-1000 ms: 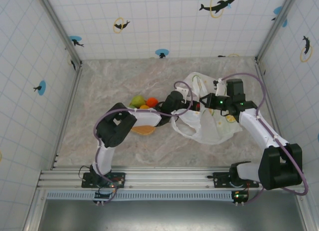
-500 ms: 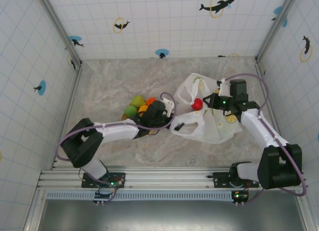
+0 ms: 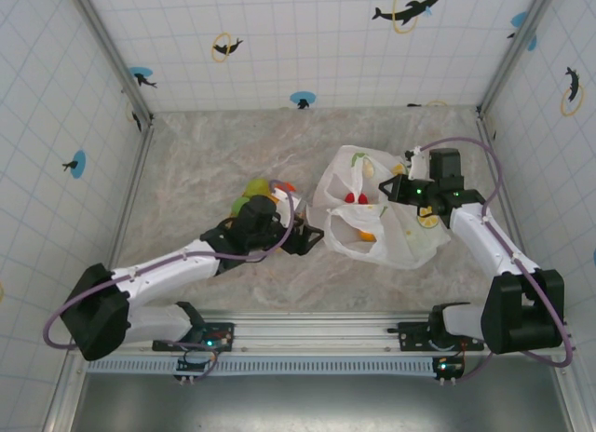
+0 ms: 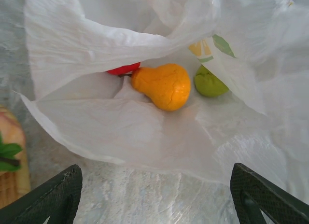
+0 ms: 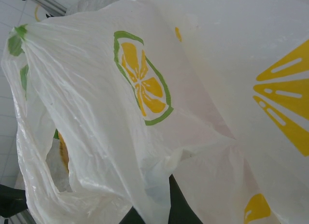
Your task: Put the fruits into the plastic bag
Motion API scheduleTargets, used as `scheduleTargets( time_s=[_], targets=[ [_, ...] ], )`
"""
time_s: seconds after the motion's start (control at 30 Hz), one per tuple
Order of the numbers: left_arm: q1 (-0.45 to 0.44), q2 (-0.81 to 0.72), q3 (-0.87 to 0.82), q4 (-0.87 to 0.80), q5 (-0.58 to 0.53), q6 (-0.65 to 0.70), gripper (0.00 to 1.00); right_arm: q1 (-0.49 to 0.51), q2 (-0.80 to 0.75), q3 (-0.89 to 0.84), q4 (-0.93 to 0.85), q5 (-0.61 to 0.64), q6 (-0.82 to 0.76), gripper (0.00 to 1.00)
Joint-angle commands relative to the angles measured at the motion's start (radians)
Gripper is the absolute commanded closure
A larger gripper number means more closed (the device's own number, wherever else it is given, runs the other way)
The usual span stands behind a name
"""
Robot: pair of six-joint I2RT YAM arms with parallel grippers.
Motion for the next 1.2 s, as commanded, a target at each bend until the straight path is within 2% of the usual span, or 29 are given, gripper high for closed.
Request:
scheduleTargets(
  time_s=[0.0, 0.07, 0.17, 0.3, 0.43, 0.57, 0.83, 1.17],
  targets=[
    [0.047, -0.066, 0.018, -0.093, 0.071, 0.033, 0.19, -0.005, -0.016, -0.019, 0.018, -0.002, -0.004, 1.00],
    [0.084, -0.114, 0.026, -0.146, 0.064, 0.042, 0.18, -0.005, -0.017, -0.020, 0.018, -0.004, -0.004, 1.00],
    [0.166, -0.185, 0.042, -0.257, -0.027, 0.046, 0.17, -0.006, -0.020, -0.021, 0.025, -0.007, -0.003, 1.00],
    [0.339, -0.218, 0.110, -0.433, -0.143, 0.066, 0.15, -0.004, -0.023, -0.027, 0.042, -0.011, 0.001, 1.00],
    [0.463, -0.152, 0.187, -0.536, -0.247, 0.162, 0.11, -0.001, -0.023, -0.038, 0.061, -0.019, 0.007, 1.00],
    [0.543, -0.016, 0.227, -0.569, -0.227, 0.205, 0.10, 0.000, -0.027, -0.056, 0.088, -0.025, 0.016, 1.00],
    [0.558, 0.200, 0.305, -0.587, -0.189, 0.237, 0.10, -0.003, -0.028, -0.077, 0.105, -0.036, 0.019, 1.00],
    [0.559, 0.317, 0.366, -0.579, -0.117, 0.249, 0.13, -0.008, -0.033, -0.079, 0.103, -0.037, 0.016, 1.00]
  ],
)
